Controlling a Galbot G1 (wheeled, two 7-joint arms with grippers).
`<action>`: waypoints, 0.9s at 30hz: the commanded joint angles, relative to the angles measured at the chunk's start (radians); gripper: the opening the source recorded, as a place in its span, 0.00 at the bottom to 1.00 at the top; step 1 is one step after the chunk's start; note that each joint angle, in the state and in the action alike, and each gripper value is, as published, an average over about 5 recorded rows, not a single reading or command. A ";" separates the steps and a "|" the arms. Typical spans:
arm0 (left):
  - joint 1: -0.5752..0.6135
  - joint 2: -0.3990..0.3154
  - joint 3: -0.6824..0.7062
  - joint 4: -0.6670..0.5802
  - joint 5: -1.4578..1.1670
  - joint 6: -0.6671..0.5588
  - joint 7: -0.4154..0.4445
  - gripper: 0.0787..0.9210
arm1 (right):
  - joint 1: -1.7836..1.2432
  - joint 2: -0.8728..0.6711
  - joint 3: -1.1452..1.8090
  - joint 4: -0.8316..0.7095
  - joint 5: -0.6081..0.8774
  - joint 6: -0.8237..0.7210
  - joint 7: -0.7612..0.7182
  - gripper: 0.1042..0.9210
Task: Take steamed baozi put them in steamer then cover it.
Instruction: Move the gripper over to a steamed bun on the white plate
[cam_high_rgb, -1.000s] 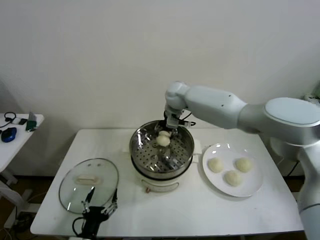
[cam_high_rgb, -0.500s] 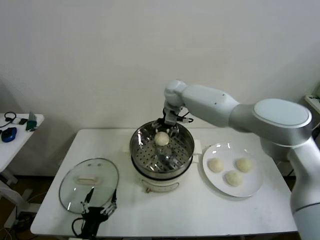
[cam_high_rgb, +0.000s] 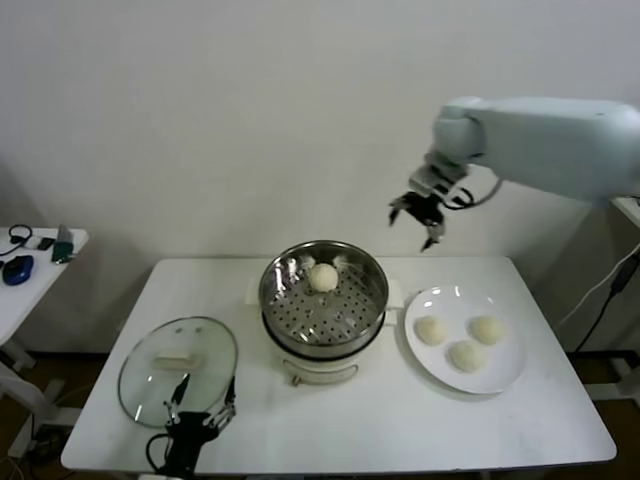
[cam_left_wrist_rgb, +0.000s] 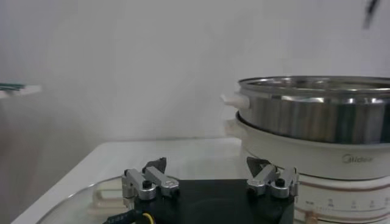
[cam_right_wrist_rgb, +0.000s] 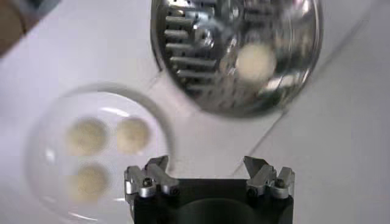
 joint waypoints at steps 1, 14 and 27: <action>-0.002 0.001 0.000 -0.003 0.001 0.000 0.001 0.88 | 0.024 -0.259 -0.121 0.227 0.155 -0.358 0.082 0.88; 0.006 0.004 -0.015 -0.001 0.003 -0.008 -0.001 0.88 | -0.474 -0.127 0.227 -0.016 -0.043 -0.365 0.108 0.88; 0.027 0.000 -0.014 0.009 0.006 -0.024 -0.008 0.88 | -0.684 -0.005 0.404 -0.266 -0.161 -0.344 0.146 0.88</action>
